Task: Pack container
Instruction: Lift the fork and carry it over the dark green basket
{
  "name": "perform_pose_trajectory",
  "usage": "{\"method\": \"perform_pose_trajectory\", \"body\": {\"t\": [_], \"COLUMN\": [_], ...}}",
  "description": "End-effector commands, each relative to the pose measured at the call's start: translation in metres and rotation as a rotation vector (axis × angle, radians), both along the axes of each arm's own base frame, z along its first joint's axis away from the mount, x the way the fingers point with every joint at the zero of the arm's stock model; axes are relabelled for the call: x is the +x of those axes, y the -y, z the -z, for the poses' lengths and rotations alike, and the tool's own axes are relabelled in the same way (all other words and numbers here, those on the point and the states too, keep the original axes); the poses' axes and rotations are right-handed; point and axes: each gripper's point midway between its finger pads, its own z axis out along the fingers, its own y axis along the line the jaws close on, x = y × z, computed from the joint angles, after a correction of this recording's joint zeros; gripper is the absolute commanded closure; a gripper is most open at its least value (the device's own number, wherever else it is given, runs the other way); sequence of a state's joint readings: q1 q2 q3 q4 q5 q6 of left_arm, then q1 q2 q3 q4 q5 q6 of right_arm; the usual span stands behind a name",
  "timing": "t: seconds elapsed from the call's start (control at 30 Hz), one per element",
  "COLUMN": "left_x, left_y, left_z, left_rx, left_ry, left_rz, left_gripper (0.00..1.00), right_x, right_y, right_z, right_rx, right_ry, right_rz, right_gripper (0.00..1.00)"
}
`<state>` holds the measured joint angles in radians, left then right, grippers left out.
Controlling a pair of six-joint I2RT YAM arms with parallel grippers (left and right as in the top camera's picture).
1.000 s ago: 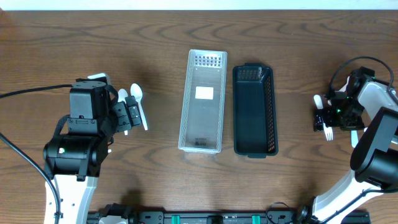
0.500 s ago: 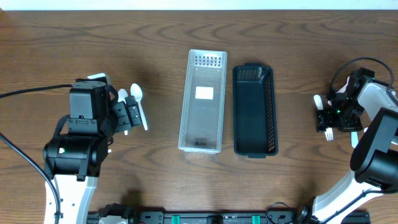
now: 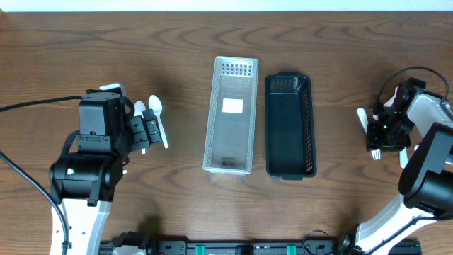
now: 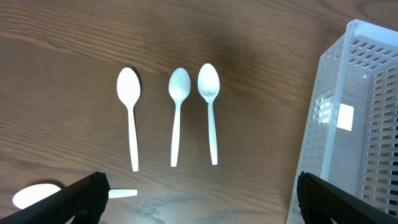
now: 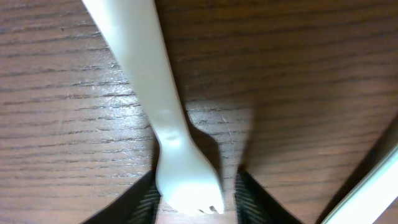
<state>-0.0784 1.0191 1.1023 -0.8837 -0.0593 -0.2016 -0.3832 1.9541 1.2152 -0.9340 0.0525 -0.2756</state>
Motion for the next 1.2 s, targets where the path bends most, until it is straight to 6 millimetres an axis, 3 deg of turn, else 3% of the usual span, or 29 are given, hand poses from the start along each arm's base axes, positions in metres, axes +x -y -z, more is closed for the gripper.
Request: {"method": "perform_pose_trajectory", "body": {"t": [0.0, 0.2, 0.43, 0.6, 0.7, 0.93, 1.17], "left_x": [0.001, 0.001, 0.001, 0.001, 0.001, 0.001, 0.001], "left_y": [-0.004, -0.004, -0.004, -0.004, -0.004, -0.004, -0.004], "left_z": [-0.008, -0.008, -0.008, -0.008, -0.008, -0.008, -0.008], "left_rx": [0.019, 0.019, 0.019, 0.019, 0.019, 0.019, 0.019], "left_ry": [0.020, 0.019, 0.019, 0.019, 0.019, 0.020, 0.019], "left_rz": [-0.002, -0.002, -0.002, -0.002, -0.002, -0.002, -0.002], "left_gripper": [0.02, 0.02, 0.02, 0.02, 0.02, 0.02, 0.02], "right_x": [-0.012, -0.010, -0.004, 0.004, 0.018, 0.060, 0.113], "right_y": [-0.011, -0.015, -0.024, -0.032, -0.040, -0.077, -0.130], "right_z": [0.015, 0.015, 0.015, 0.013, 0.004, -0.050, -0.140], "right_rx": [0.052, 0.062, 0.063, 0.066, 0.080, 0.074, 0.054], "right_ry": [-0.042, -0.033, -0.026, -0.009, 0.018, 0.073, 0.264], "right_rz": [0.028, 0.030, -0.001, -0.003, -0.005, -0.120, -0.077], "right_gripper": [0.67, 0.75, 0.77, 0.86, 0.98, 0.99, 0.99]}}
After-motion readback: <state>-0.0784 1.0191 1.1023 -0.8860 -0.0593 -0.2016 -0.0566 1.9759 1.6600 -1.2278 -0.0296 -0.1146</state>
